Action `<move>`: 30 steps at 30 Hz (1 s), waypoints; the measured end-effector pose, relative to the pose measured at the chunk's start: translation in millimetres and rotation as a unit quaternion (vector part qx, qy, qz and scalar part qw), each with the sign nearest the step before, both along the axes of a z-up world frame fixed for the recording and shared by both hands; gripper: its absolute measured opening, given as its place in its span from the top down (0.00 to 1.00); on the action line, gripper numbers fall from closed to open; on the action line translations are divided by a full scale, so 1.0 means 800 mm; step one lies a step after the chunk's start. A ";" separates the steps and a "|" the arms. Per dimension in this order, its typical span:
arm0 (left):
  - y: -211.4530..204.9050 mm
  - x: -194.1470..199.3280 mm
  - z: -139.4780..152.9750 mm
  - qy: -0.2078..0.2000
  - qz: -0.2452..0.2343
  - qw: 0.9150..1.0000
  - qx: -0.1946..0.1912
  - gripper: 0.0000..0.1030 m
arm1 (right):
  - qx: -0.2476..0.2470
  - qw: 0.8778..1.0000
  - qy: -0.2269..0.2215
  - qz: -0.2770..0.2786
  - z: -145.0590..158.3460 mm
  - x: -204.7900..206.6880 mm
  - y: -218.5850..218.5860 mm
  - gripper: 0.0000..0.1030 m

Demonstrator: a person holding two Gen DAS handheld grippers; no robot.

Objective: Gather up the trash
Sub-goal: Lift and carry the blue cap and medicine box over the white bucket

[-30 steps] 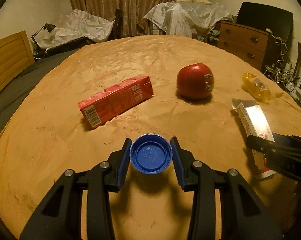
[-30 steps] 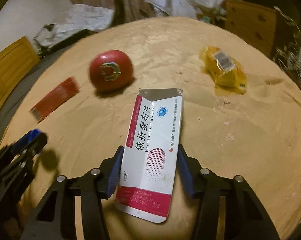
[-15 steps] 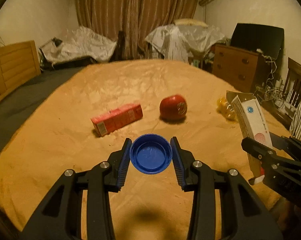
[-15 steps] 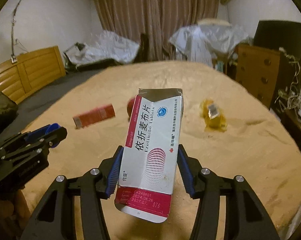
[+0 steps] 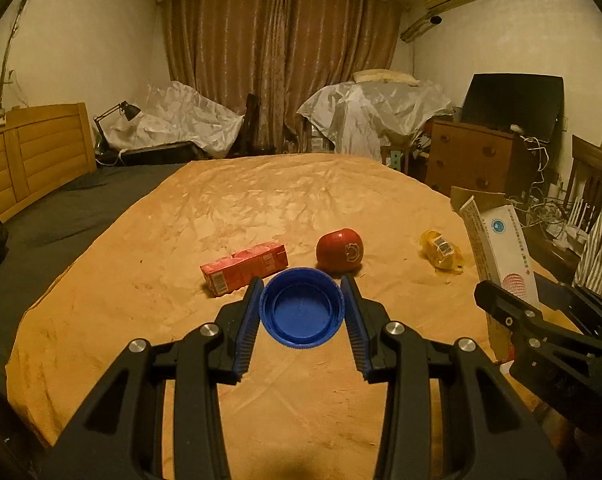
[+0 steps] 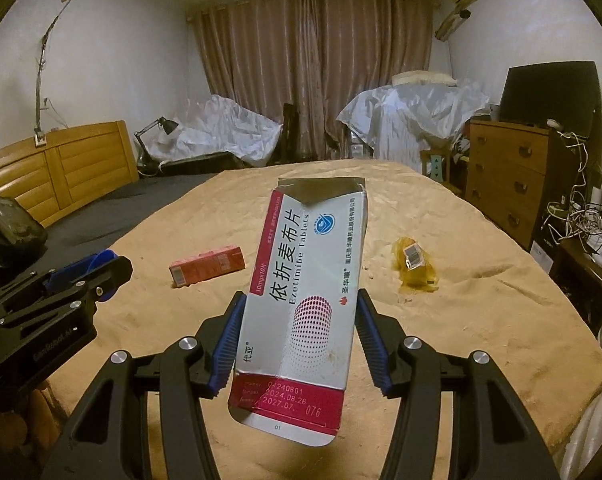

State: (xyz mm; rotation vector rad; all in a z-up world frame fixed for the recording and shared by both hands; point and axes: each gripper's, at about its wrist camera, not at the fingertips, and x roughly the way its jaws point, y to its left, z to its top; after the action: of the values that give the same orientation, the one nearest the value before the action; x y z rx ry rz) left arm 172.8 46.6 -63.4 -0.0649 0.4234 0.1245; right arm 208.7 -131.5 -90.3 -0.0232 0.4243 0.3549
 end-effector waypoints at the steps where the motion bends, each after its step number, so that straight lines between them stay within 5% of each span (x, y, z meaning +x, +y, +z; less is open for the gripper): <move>1: -0.001 -0.001 0.002 -0.002 -0.001 1.000 0.001 0.63 | 0.000 1.000 -0.001 0.000 0.002 -0.001 -0.003 0.46; 13: -0.060 0.004 0.038 -0.023 -0.057 0.998 0.003 0.63 | 0.003 0.999 -0.018 -0.028 0.064 -0.040 -0.072 0.46; 30: -0.234 0.021 0.062 -0.028 -0.192 0.981 0.002 0.63 | -0.010 0.989 -0.014 -0.145 0.114 -0.106 -0.299 0.46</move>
State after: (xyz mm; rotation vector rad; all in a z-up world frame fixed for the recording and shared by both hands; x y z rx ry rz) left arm 189.4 -140.3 -13.4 0.0192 0.3732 -0.2570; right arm 123.7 -370.9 0.6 0.0141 0.3976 0.0638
